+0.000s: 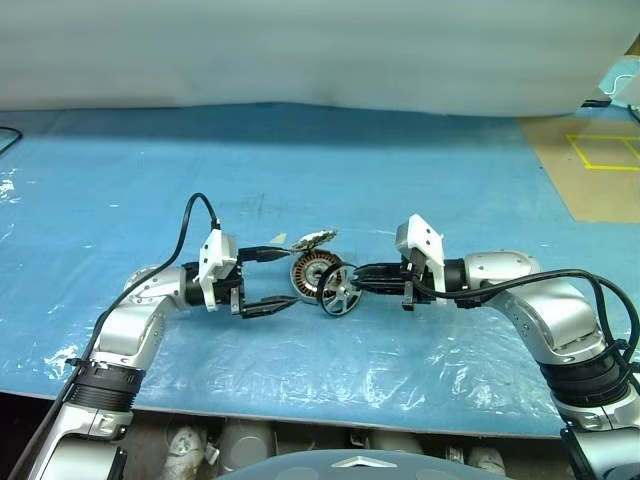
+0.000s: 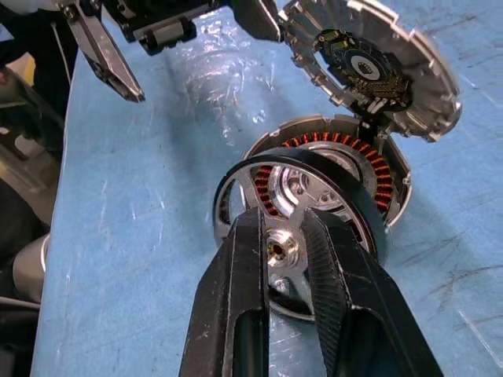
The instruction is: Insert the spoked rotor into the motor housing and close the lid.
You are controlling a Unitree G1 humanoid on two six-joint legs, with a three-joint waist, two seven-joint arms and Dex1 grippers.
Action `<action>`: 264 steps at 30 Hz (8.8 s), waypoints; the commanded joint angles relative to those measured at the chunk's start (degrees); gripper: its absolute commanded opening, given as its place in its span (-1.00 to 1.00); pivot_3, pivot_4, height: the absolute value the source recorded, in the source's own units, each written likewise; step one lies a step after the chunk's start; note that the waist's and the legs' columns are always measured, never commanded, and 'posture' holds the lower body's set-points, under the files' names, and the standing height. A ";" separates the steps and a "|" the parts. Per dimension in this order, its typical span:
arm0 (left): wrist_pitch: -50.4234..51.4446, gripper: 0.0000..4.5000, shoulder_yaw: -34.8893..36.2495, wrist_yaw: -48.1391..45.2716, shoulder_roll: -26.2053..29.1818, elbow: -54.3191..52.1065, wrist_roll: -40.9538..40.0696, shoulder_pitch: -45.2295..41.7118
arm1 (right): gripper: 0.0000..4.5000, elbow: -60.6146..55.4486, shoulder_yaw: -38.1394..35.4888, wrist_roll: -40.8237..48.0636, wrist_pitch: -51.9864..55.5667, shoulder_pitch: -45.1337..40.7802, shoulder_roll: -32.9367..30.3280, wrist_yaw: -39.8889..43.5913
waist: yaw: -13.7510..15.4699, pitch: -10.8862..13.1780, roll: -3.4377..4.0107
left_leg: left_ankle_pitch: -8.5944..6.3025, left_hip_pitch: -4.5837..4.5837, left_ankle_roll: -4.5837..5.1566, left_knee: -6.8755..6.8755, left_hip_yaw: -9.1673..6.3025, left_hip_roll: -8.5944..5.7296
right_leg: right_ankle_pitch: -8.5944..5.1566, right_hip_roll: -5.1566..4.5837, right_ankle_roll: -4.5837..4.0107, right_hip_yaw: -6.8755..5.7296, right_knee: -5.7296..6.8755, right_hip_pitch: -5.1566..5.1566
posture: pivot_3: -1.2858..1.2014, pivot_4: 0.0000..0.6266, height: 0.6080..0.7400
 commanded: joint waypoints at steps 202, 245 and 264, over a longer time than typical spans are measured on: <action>-9.58 1.00 -2.30 -2.30 -2.74 13.62 6.60 -3.27 | -0.99 11.74 7.72 -5.95 -4.28 -10.56 5.89 5.42 | 0.44 -0.02 0.02 | 0.01 -0.07 0.00 0.12 -0.01 0.01 | 0.01 -0.01 0.00 -0.05 0.06 0.02 | 0.03 -0.52 1.00; -3.25 1.00 -1.41 -2.10 -2.27 8.37 4.40 -3.24 | -0.99 30.17 19.32 -21.68 -19.28 -9.52 12.76 -1.43 | -0.13 -0.13 -0.01 | 0.00 0.34 -0.01 0.07 -0.01 0.00 | 0.00 -0.02 0.00 -0.02 0.06 0.37 | 0.03 -0.52 1.00; -4.75 1.00 -1.89 -3.14 -3.37 11.16 5.44 -4.64 | -0.99 25.65 13.90 -13.31 -10.27 -10.88 14.63 -3.23 | -0.03 -0.12 0.03 | 0.01 -0.11 -0.02 -0.03 -0.01 0.02 | 0.00 -0.01 -0.01 -0.13 -0.02 -0.03 | 0.03 -0.52 1.00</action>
